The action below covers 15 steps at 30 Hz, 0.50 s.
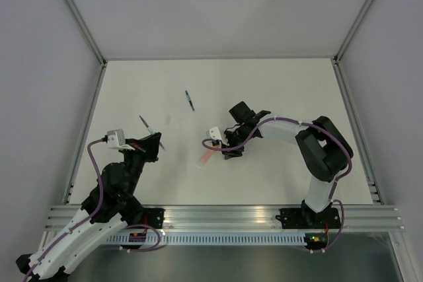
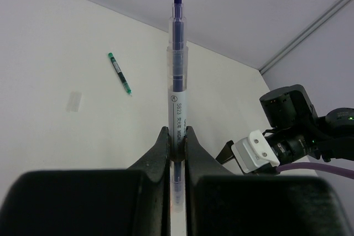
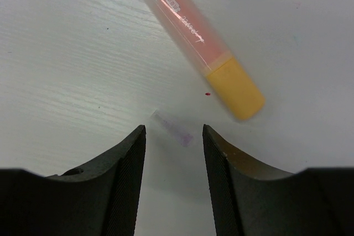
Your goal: Insert the pens into the pen caps
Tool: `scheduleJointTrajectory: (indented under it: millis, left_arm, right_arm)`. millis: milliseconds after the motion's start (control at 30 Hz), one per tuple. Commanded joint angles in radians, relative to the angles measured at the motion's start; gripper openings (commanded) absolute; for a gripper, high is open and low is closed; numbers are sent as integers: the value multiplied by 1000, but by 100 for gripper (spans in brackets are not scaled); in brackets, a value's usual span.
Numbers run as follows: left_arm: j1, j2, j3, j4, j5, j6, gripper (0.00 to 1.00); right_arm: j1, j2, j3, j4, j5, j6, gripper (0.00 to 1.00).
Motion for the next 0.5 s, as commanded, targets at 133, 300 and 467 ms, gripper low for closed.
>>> scheduleJointTrajectory:
  millis: [133, 300, 467]
  left_arm:
    - [-3, -13, -5, 3, -29, -23, 2]
    - [-3, -16, -3, -2, -30, -26, 2]
    - [-3, -21, -3, -4, -33, -27, 2]
  right_arm:
    - [7, 44, 37, -3, -62, -40, 50]
    - [9, 59, 30, 9, -57, -32, 48]
    - [10, 79, 49, -3, -59, -14, 41]
